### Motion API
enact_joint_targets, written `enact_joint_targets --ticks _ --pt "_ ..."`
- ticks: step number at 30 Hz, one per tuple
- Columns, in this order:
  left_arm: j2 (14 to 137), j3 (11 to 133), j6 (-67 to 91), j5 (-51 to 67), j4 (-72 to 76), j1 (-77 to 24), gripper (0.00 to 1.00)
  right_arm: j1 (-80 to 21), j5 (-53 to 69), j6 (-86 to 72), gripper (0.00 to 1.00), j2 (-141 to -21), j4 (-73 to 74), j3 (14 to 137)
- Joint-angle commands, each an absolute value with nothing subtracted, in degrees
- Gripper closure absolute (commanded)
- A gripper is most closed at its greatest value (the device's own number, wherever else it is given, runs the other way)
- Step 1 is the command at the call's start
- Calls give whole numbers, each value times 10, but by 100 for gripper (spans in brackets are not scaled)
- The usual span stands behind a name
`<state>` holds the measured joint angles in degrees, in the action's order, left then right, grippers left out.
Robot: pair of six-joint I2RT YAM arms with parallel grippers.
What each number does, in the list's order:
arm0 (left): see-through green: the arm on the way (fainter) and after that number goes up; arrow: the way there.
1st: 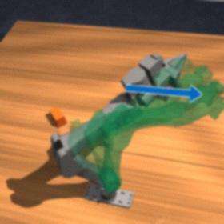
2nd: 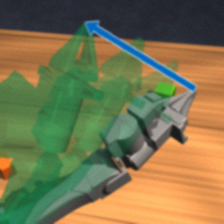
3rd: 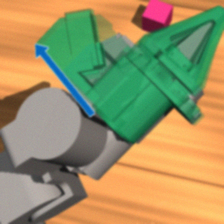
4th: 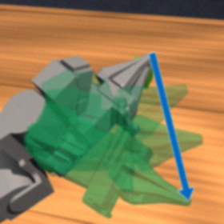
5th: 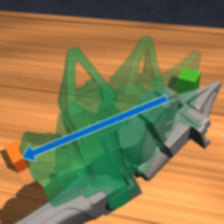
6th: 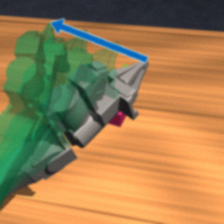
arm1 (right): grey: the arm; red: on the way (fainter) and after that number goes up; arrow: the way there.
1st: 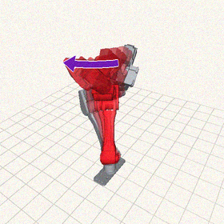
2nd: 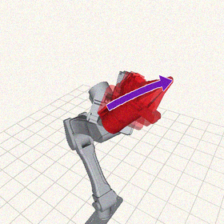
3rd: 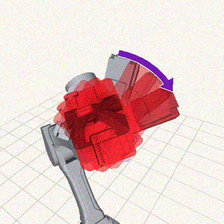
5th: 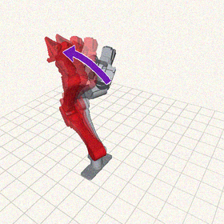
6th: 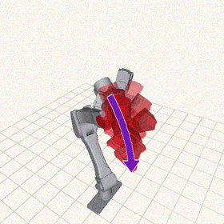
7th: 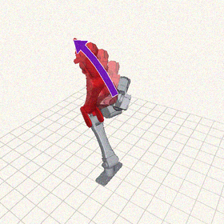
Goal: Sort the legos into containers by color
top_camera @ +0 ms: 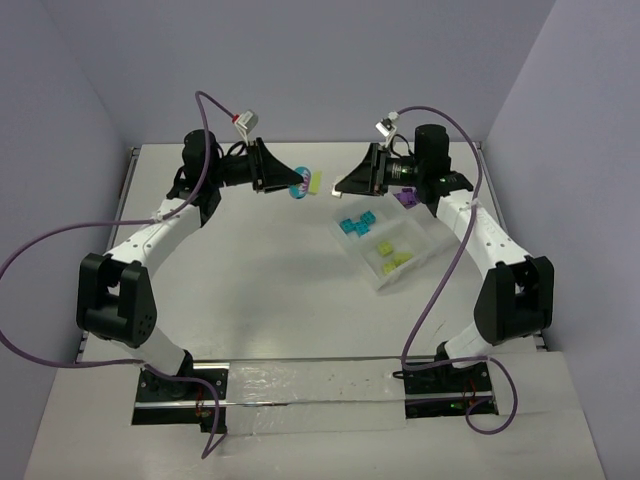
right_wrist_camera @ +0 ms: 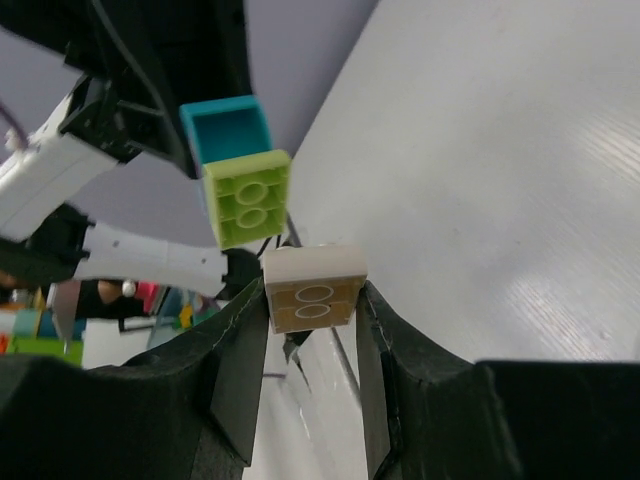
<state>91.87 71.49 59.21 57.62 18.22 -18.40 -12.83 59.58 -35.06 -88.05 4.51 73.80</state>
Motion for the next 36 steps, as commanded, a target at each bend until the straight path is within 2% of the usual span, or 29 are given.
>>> enact_joint_targets --ticks 1,7,14,20,26,36 --pt "891 705 567 573 168 -171 100 -103 519 -253 100 -869 198 773" --pt "897 721 547 573 143 -172 100 -58 431 -223 100 -856 288 792" --pt "914 765 502 563 80 -174 100 21 135 -240 100 -807 352 754" --pt "936 831 402 520 -70 -198 100 73 -21 -244 100 -762 355 697" --pt "971 871 356 493 -129 -230 100 112 -35 -250 100 -779 352 678" --pt "1021 917 288 444 -209 -265 100 114 -13 -263 100 -805 338 669"
